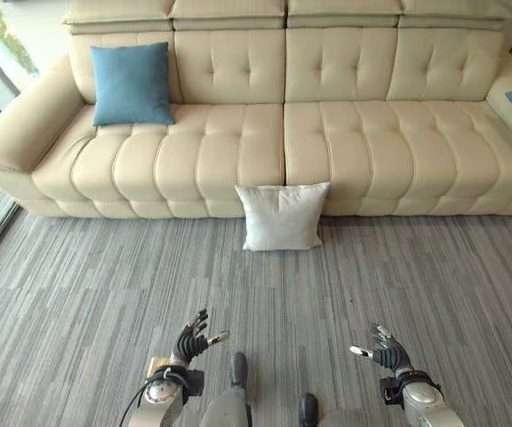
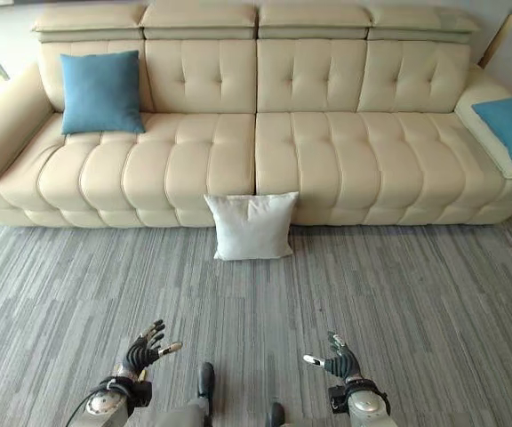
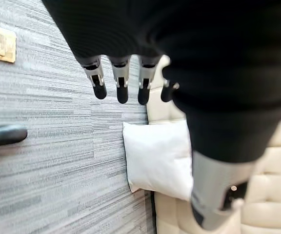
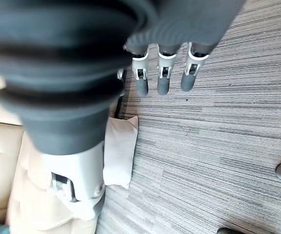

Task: Pick up all the scattered cushions and arrange them neatly on the sofa.

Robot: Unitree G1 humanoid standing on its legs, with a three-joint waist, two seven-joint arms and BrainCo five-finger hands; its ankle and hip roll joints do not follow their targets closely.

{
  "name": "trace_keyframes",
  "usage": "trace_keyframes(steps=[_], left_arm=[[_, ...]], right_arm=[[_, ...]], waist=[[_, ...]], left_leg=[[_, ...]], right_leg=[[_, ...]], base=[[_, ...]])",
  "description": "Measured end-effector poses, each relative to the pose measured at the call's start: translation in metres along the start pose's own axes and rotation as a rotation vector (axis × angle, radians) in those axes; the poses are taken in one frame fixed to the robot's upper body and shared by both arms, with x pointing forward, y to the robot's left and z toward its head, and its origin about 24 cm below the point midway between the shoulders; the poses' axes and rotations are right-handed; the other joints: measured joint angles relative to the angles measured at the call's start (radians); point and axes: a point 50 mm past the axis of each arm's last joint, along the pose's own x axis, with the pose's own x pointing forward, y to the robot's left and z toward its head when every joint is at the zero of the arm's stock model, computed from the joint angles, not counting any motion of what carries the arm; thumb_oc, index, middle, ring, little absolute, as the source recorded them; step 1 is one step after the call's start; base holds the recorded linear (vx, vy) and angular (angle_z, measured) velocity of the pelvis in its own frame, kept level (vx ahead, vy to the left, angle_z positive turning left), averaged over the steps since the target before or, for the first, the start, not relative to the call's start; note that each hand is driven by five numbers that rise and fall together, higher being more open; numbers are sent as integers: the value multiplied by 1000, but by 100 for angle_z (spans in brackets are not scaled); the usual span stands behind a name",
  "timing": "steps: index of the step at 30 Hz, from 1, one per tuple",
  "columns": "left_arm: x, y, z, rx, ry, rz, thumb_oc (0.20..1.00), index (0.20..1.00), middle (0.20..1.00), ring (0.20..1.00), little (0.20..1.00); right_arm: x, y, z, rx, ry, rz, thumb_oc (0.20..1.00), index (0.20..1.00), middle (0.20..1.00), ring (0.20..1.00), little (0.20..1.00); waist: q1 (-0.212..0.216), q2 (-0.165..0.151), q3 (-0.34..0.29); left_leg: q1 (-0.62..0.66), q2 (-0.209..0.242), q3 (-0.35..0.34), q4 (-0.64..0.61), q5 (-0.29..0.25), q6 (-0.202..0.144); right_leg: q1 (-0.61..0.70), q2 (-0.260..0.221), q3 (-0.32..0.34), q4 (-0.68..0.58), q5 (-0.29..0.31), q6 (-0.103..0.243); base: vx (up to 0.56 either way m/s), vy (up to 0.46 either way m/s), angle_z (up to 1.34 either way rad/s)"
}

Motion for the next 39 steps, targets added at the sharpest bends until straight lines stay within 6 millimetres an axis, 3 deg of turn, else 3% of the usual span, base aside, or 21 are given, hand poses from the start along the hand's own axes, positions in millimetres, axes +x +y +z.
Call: trace_keyframes(steps=[1,3,4,6,8,9,11,12,14,15,18,19,20,23,24,31,33,34,36,37,39], left_arm=[[1,4,2,12,-3,8,1000,1000,1000,1000,1000],[2,6,4,21,-8,10,1000,1000,1000,1000,1000],[3,8,7,35,-15,13,1000,1000,1000,1000,1000],[3,15,8,52,-17,26,1000,1000,1000,1000,1000],[3,19,12,57,-32,39,1000,1000,1000,1000,1000],[3,20,11,58,-27,41,1000,1000,1000,1000,1000],[-1,15,13,51,-43,19,1000,1000,1000,1000,1000],[-1,14,15,46,-58,15,1000,1000,1000,1000,1000],[1,12,19,38,-71,9,1000,1000,1000,1000,1000],[3,10,22,20,-79,6,1000,1000,1000,1000,1000],[4,3,14,-25,-45,3,1000,1000,1000,1000,1000],[4,-2,7,-46,-17,0,1000,1000,1000,1000,1000],[5,-12,7,-82,-16,-19,1000,1000,1000,1000,1000],[6,-13,8,-101,-19,-18,1000,1000,1000,1000,1000],[6,-14,7,-103,-18,-20,1000,1000,1000,1000,1000],[10,-13,17,-97,-49,-25,1000,1000,1000,1000,1000],[9,-13,15,-97,-40,-23,1000,1000,1000,1000,1000],[9,-13,15,-97,-40,-23,1000,1000,1000,1000,1000],[8,-12,8,-95,-9,-15,1000,1000,1000,1000,1000],[6,-12,4,-98,4,-11,1000,1000,1000,1000,1000],[8,-13,3,-99,11,-9,1000,1000,1000,1000,1000]], right_arm=[[-2,5,-4,2,11,13,1000,1000,1000,1000,1000],[-2,7,-6,8,18,15,1000,1000,1000,1000,1000],[-3,10,-6,13,19,22,1000,1000,1000,1000,1000],[-1,15,-3,26,7,38,1000,1000,1000,1000,1000],[0,20,1,33,-5,49,1000,1000,1000,1000,1000],[1,20,5,37,-20,49,1000,1000,1000,1000,1000],[1,19,12,35,-51,54,1000,1000,1000,1000,1000],[1,19,12,34,-49,54,1000,1000,1000,1000,1000],[1,19,11,34,-45,53,1000,1000,1000,1000,1000],[1,18,9,33,-34,47,1000,1000,1000,1000,1000],[-2,19,-2,35,7,43,1000,1000,1000,1000,1000],[-3,18,-8,34,31,39,1000,1000,1000,1000,1000],[-2,15,-6,26,23,34,1000,1000,1000,1000,1000],[7,14,16,18,-48,38,1000,1000,1000,1000,1000],[10,12,24,9,-75,36,1000,1000,1000,1000,1000],[7,2,21,-14,-66,19,1000,1000,1000,1000,1000],[6,2,15,-10,-49,18,1000,1000,1000,1000,1000],[6,2,15,-10,-49,18,1000,1000,1000,1000,1000],[4,0,9,-18,-24,12,1000,1000,1000,1000,1000],[4,-3,6,-18,-12,-5,1000,1000,1000,1000,1000],[3,-5,3,-24,-1,-11,1000,1000,1000,1000,1000]], waist=[[-6,-30,-11],[-8,-37,-10],[0,-33,-7],[-7,-33,-10],[-2,-49,4],[-5,-48,6],[-17,-28,21],[-19,-33,24],[-34,-29,32],[-48,-49,33],[-61,-62,28],[-61,-55,15],[-75,-19,-3],[-67,-27,-7],[-62,-25,-9],[-56,-28,-7],[-54,-24,-4],[-54,-24,-4],[-31,-15,-1],[-26,10,9],[-22,12,9]], left_leg=[[25,-41,24,-38,-7,21],[38,-62,32,-38,-10,48],[62,-66,51,-38,-28,73],[86,-74,54,-38,-43,91],[111,-92,61,-38,-98,136],[119,-90,63,-38,-106,140],[144,-84,71,-38,-129,112],[152,-85,73,-38,-140,111],[169,-86,53,-38,-157,95],[192,-92,44,-38,-170,75],[266,-94,10,-38,-214,54],[302,-75,-7,-33,-250,30],[313,-14,-18,5,-277,-5],[264,19,-6,203,-281,-18],[255,27,-8,236,-294,-41],[131,23,-32,120,-259,-73],[65,22,-34,96,-207,-67],[65,22,-34,96,-207,-67],[26,21,-36,41,-125,-56],[4,22,-39,54,-60,-45],[13,4,-28,31,-64,-49]], right_leg=[[-7,-44,23,21,-2,42],[-33,-72,27,95,-12,62],[-120,-85,48,294,-47,103],[-228,-109,48,526,-118,155],[-344,-133,47,691,-87,172],[-396,-142,16,742,-102,157],[-443,-142,-51,586,-116,144],[-458,-139,-65,485,-97,121],[-462,-121,-65,287,-41,131],[-456,-119,-66,184,13,123],[-396,-121,-65,157,73,97],[-362,-102,-68,160,119,59],[-325,-47,-96,152,152,13],[-231,-2,-97,78,167,-61],[-204,6,-91,65,154,-79],[-88,26,-91,1,106,-88],[-78,27,-90,-6,76,-74],[-78,27,-90,-6,76,-74],[-65,28,-68,-5,61,-67],[-50,28,-61,-6,46,-46],[-57,4,-50,-2,37,-26]], base=[[264,254,-26],[149,175,-20],[120,139,-27],[161,101,-7],[219,38,-23],[284,-63,-23],[328,-106,-3],[193,-86,-2],[290,-187,27],[286,-194,44],[369,-246,41],[368,-275,50],[263,-201,40],[281,-150,-4],[218,-63,-14],[214,-6,-2],[211,58,2],[126,42,-1],[107,55,-24],[250,161,-14],[270,204,-10]])
